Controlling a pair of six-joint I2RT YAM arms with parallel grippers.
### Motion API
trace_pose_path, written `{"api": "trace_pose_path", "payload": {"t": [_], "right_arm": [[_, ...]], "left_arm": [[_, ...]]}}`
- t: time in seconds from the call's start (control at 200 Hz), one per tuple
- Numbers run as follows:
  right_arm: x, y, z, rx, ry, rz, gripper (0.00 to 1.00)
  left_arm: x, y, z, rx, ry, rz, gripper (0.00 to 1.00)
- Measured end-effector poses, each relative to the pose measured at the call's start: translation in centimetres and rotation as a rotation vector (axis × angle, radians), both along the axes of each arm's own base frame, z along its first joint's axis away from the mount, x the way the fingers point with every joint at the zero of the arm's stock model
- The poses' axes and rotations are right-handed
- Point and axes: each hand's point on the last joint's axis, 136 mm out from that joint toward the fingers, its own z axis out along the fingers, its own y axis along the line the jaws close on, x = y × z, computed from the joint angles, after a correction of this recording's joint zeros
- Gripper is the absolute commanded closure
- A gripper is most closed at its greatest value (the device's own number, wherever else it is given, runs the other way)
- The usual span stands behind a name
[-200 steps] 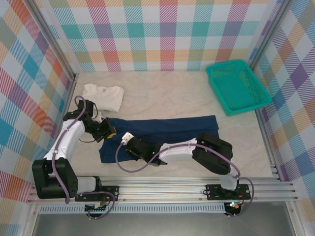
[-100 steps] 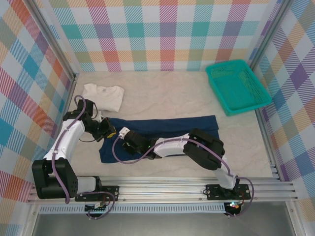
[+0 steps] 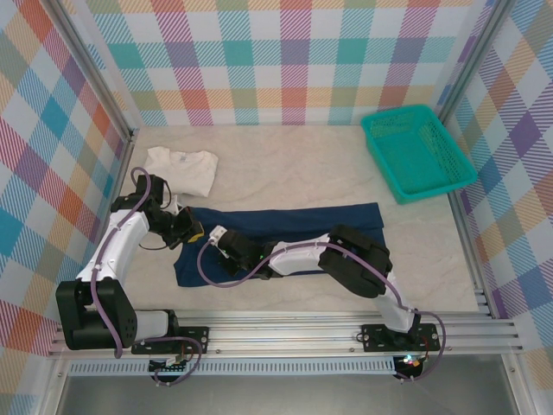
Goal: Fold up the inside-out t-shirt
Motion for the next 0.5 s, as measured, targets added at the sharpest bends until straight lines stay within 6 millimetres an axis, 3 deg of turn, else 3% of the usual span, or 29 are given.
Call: {"api": "trace_pose_path", "payload": {"t": [0.355,0.5], "right_arm": [[-0.8,-1.7,4.5,0.163,0.103,0.024,1.00],[-1.3,-1.8,4.9,0.189,0.132,0.046,0.97]], "left_arm": [[0.0,0.0,0.0,0.001,-0.002,-0.003,1.00],[0.0,0.0,0.0,0.001,-0.001,-0.002,1.00]]}}
